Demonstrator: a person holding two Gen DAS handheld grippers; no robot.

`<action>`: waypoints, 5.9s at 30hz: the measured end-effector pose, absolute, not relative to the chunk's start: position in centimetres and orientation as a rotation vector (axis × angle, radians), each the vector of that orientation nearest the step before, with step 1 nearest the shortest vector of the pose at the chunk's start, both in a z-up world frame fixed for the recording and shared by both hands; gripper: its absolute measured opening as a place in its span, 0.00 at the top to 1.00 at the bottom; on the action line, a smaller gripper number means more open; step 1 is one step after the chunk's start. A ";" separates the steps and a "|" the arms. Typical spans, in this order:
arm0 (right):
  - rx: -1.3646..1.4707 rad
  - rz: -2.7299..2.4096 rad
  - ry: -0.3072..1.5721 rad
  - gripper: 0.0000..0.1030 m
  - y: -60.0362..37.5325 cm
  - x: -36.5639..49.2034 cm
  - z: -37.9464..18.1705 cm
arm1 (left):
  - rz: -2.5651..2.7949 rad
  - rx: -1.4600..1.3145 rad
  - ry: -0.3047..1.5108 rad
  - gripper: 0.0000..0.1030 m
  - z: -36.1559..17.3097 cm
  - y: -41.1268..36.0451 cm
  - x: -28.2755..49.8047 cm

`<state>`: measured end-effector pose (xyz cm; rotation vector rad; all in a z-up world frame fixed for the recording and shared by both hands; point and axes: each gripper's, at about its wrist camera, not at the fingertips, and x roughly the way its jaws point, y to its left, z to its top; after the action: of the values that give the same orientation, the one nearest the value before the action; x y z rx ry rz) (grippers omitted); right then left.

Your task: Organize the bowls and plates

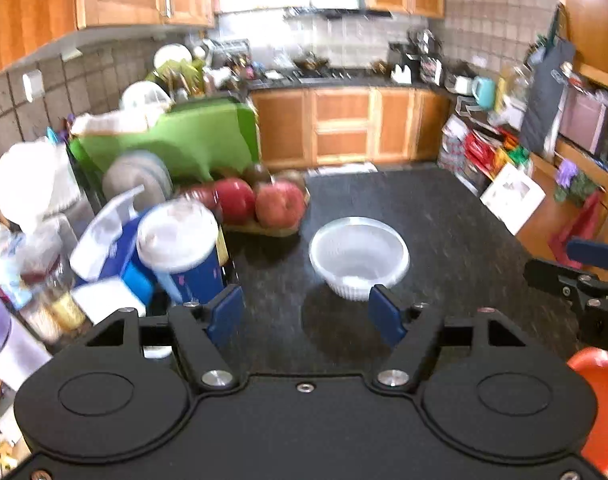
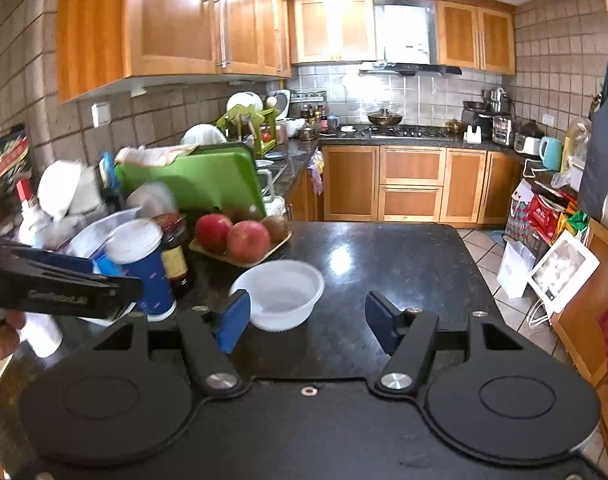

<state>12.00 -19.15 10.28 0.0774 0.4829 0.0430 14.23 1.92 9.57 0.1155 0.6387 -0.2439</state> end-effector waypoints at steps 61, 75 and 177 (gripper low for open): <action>0.090 0.182 0.965 0.68 -19.7 37.2 0.1 | -0.228 0.156 0.998 0.47 0.9 -3.2 31.9; 0.131 0.193 0.999 0.75 -20.4 37.4 -0.5 | -0.238 0.137 1.000 0.48 0.2 -2.8 32.0; 0.184 0.174 1.108 0.88 -12.5 10.4 5.3 | -0.497 0.189 1.202 0.83 3.2 3.7 11.3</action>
<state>10.35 -12.52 5.28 0.1836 1.1080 0.1739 11.26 3.71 3.20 0.1892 1.2025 -0.4970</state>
